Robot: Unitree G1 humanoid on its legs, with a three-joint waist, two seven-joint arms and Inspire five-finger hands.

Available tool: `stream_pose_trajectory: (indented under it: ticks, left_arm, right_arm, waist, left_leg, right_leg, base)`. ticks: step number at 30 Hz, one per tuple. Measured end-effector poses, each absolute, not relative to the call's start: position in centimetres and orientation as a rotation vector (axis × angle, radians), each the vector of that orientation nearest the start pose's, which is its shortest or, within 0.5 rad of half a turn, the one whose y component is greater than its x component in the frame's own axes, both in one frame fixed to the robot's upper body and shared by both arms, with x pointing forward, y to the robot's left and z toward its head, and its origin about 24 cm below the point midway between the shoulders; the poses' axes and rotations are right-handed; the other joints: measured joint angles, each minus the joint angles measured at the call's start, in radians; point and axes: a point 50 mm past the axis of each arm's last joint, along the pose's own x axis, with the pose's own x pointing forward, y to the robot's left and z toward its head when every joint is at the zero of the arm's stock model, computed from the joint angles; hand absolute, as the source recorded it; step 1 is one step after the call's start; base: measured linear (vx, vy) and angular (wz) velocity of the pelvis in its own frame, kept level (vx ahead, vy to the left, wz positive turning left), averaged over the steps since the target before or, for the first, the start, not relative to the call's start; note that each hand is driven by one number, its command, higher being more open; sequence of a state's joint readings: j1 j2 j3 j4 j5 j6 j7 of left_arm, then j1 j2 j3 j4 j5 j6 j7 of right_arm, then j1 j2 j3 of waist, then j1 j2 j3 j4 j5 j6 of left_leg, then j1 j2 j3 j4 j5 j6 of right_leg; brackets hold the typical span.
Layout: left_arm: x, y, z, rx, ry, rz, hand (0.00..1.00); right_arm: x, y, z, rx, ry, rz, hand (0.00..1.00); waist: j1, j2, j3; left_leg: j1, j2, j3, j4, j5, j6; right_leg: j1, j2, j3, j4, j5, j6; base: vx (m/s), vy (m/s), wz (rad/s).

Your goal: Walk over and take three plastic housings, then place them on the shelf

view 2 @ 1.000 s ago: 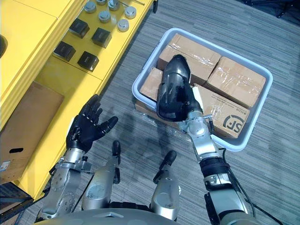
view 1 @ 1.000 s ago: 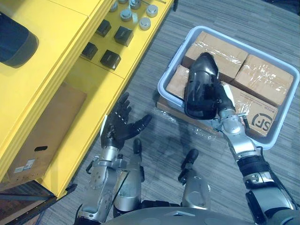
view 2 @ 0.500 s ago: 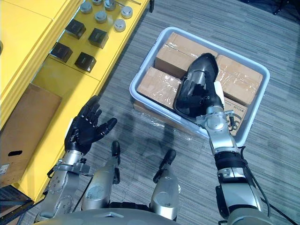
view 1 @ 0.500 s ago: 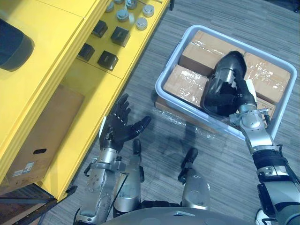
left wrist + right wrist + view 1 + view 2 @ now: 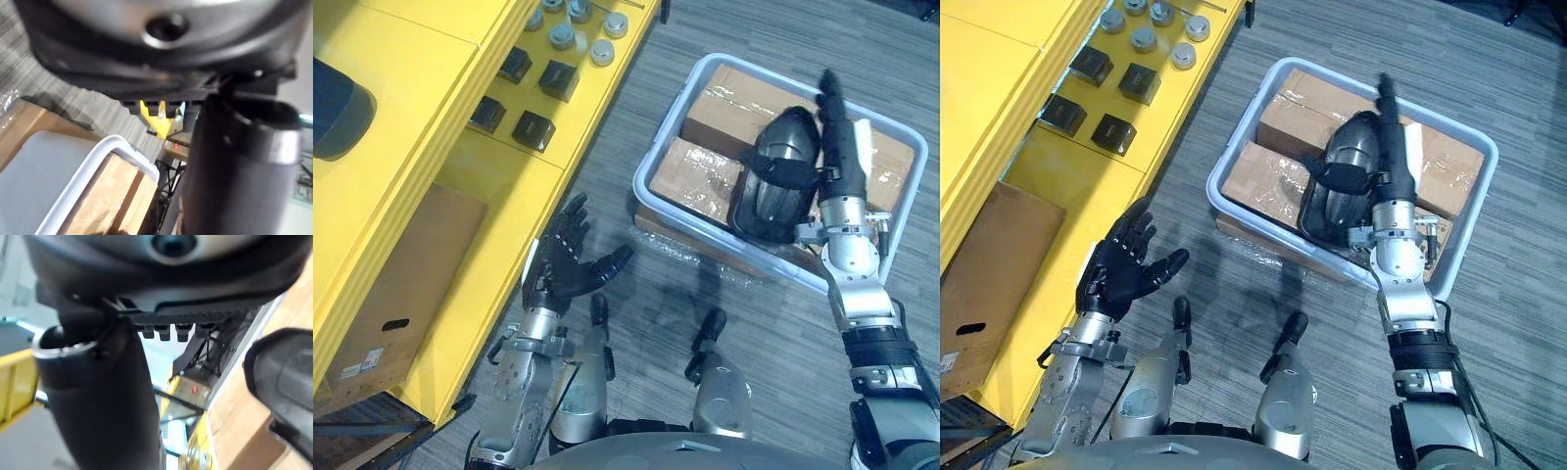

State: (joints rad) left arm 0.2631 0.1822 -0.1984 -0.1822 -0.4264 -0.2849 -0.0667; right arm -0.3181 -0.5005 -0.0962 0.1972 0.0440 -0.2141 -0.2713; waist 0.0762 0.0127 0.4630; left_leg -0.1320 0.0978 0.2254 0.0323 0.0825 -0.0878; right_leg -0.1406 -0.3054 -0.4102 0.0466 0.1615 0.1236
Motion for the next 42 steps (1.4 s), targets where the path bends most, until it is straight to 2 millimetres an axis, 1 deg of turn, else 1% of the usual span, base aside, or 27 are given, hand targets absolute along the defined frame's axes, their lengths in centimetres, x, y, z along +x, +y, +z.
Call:
stream_pose_trajectory:
  ticks: [3,4,6,7,9,11,12,14,19,23,25,27,28,29,31,34,37,38,42]
  left_arm:
    - [19.6,13.9,6.4,-0.308,-0.220,-0.227,1.00]
    - [19.8,13.6,7.0,-0.310,-0.255,-0.248,1.00]
    - [20.3,12.8,7.7,-0.314,-0.285,-0.292,1.00]
    - [20.5,12.2,8.1,-0.314,-0.304,-0.322,1.00]
    - [20.8,11.4,8.5,-0.292,-0.323,-0.363,1.00]
    - [20.9,10.7,8.8,-0.269,-0.339,-0.401,1.00]
    - [21.0,10.4,9.0,-0.268,-0.344,-0.414,1.00]
    - [21.2,10.2,9.2,-0.268,-0.355,-0.428,1.00]
    - [21.8,9.5,9.6,-0.258,-0.368,-0.462,1.00]
    - [22.3,9.1,9.1,-0.251,-0.345,-0.476,1.00]
    - [22.5,8.9,8.7,-0.262,-0.323,-0.483,1.00]
    - [22.5,8.9,8.3,-0.261,-0.309,-0.479,1.00]
    - [22.6,8.9,8.3,-0.260,-0.306,-0.479,1.00]
    - [22.8,8.7,8.3,-0.261,-0.305,-0.481,1.00]
    - [22.8,8.6,8.3,-0.269,-0.307,-0.483,1.00]
    - [22.8,8.6,8.3,-0.272,-0.307,-0.482,1.00]
    - [22.8,8.5,8.4,-0.276,-0.310,-0.487,1.00]
    - [22.8,8.5,8.4,-0.278,-0.311,-0.488,1.00]
    - [22.8,8.4,8.5,-0.288,-0.311,-0.486,1.00]
  right_arm:
    - [29.4,-27.3,13.4,-0.389,-0.345,-0.402,1.00]
    - [29.4,-27.5,13.1,-0.390,-0.325,-0.409,1.00]
    - [29.2,-27.8,12.6,-0.393,-0.291,-0.425,1.00]
    - [29.1,-27.9,12.3,-0.395,-0.266,-0.435,1.00]
    - [29.1,-28.3,12.0,-0.390,-0.243,-0.456,1.00]
    - [29.2,-28.6,11.7,-0.345,-0.222,-0.465,1.00]
    - [29.2,-28.7,11.5,-0.337,-0.212,-0.467,1.00]
    - [29.7,-28.9,11.2,-0.336,-0.184,-0.468,1.00]
    - [31.2,-29.6,10.2,-0.318,-0.097,-0.487,1.00]
    - [32.2,-30.0,10.2,-0.268,-0.062,-0.478,1.00]
    - [32.9,-30.5,10.6,-0.257,-0.045,-0.467,1.00]
    - [33.3,-30.6,10.8,-0.240,-0.040,-0.462,1.00]
    - [33.6,-30.6,11.0,-0.228,-0.037,-0.460,1.00]
    - [33.9,-31.0,11.4,-0.244,-0.030,-0.457,1.00]
    - [34.3,-31.2,12.0,-0.251,-0.035,-0.454,1.00]
    - [35.2,-30.6,13.1,-0.216,-0.060,-0.430,1.00]
    - [35.8,-30.3,13.8,-0.215,-0.065,-0.418,1.00]
    - [35.9,-30.4,13.9,-0.214,-0.058,-0.421,0.00]
    - [36.3,-30.7,14.1,-0.216,-0.007,-0.461,0.00]
  waist:
    - [-0.011,-0.005,0.000]
    - [-0.029,-0.006,-0.002]
    - [-0.038,-0.006,-0.002]
    - [-0.054,-0.005,-0.003]
    - [-0.063,-0.005,-0.003]
    - [-0.076,-0.004,-0.004]
    - [-0.077,-0.004,-0.004]
    - [-0.079,-0.003,-0.005]
    - [-0.074,0.004,-0.006]
    - [-0.057,0.014,-0.008]
    - [-0.047,0.029,-0.013]
    - [-0.040,0.040,-0.012]
    - [-0.036,0.045,-0.011]
    - [-0.027,0.059,-0.013]
    - [-0.021,0.071,-0.009]
    - [-0.015,0.082,-0.009]
    - [-0.014,0.086,-0.009]
    - [-0.011,0.086,-0.009]
    - [-0.005,0.086,-0.008]
  left_leg:
    - [-0.013,0.023,0.030,0.086,-0.059,-0.008]
    - [-0.030,0.035,0.037,0.124,-0.081,-0.010]
    - [-0.046,0.054,0.052,0.171,-0.107,-0.016]
    - [-0.055,0.064,0.053,0.196,-0.122,-0.016]
    - [-0.058,0.074,0.060,0.222,-0.141,-0.019]
    - [-0.069,0.079,0.064,0.243,-0.157,-0.019]
    - [-0.073,0.080,0.066,0.248,-0.160,-0.018]
    - [-0.090,0.081,0.071,0.264,-0.168,-0.014]
    - [-0.141,0.087,0.060,0.331,-0.193,-0.002]
    - [-0.183,0.087,0.050,0.384,-0.218,0.009]
    - [-0.215,0.084,0.040,0.409,-0.225,0.015]
    - [-0.229,0.082,0.028,0.420,-0.225,0.017]
    - [-0.232,0.079,0.025,0.420,-0.224,0.019]
    - [-0.241,0.071,0.016,0.421,-0.220,0.024]
    - [-0.247,0.066,0.012,0.421,-0.218,0.027]
    - [-0.252,0.062,0.005,0.424,-0.216,0.028]
    - [-0.268,0.061,-0.004,0.433,-0.214,0.029]
    - [-0.268,0.060,-0.004,0.433,-0.214,0.029]
    - [-0.267,0.056,-0.005,0.435,-0.214,0.030]
  right_leg:
    - [-0.004,0.014,0.039,-0.004,0.000,0.000]
    - [-0.008,0.022,0.047,-0.008,0.002,0.002]
    - [-0.017,0.035,0.066,-0.016,0.007,0.006]
    - [-0.016,0.041,0.069,-0.016,0.007,0.007]
    - [-0.017,0.048,0.084,-0.018,0.008,0.007]
    - [-0.020,0.050,0.088,-0.021,0.009,0.009]
    - [-0.023,0.051,0.091,-0.027,0.014,0.016]
    - [-0.035,0.051,0.098,-0.033,0.022,0.019]
    - [-0.056,0.051,0.108,-0.033,0.036,0.012]
    - [-0.069,0.044,0.107,-0.033,0.048,0.013]
    - [-0.084,0.038,0.101,-0.033,0.055,0.012]
    - [-0.085,0.036,0.092,-0.032,0.056,0.011]
    - [-0.085,0.034,0.089,-0.031,0.057,0.011]
    - [-0.087,0.029,0.081,-0.031,0.058,0.011]
    - [-0.087,0.024,0.074,-0.031,0.059,0.013]
    - [-0.088,0.022,0.067,-0.031,0.060,0.013]
    - [-0.092,0.021,0.058,-0.030,0.060,0.013]
    - [-0.092,0.020,0.058,-0.030,0.060,0.013]
    - [-0.092,0.015,0.058,-0.023,0.059,0.013]
  base:
    - [0.02,-0.021,-0.41]
    - [0.02,-0.030,-0.36]
    - [0.02,-0.024,-0.32]
    - [0.02,-0.014,-0.26]
    - [0.01,0.003,-0.18]
    - [0.01,0.010,-0.11]
    - [0.00,0.011,-0.08]
    - [-0.02,0.011,-0.08]
    - [-0.05,0.018,-0.01]
    - [-0.10,0.036,0.04]
    - [-0.10,0.035,0.09]
    - [-0.08,0.021,0.15]
    - [-0.07,0.015,0.21]
    - [-0.06,0.016,0.18]
    - [-0.04,0.017,0.13]
    - [-0.02,0.011,0.07]
    - [-0.01,0.012,0.09]
    - [0.00,0.000,0.00]
    - [-0.03,0.014,0.01]
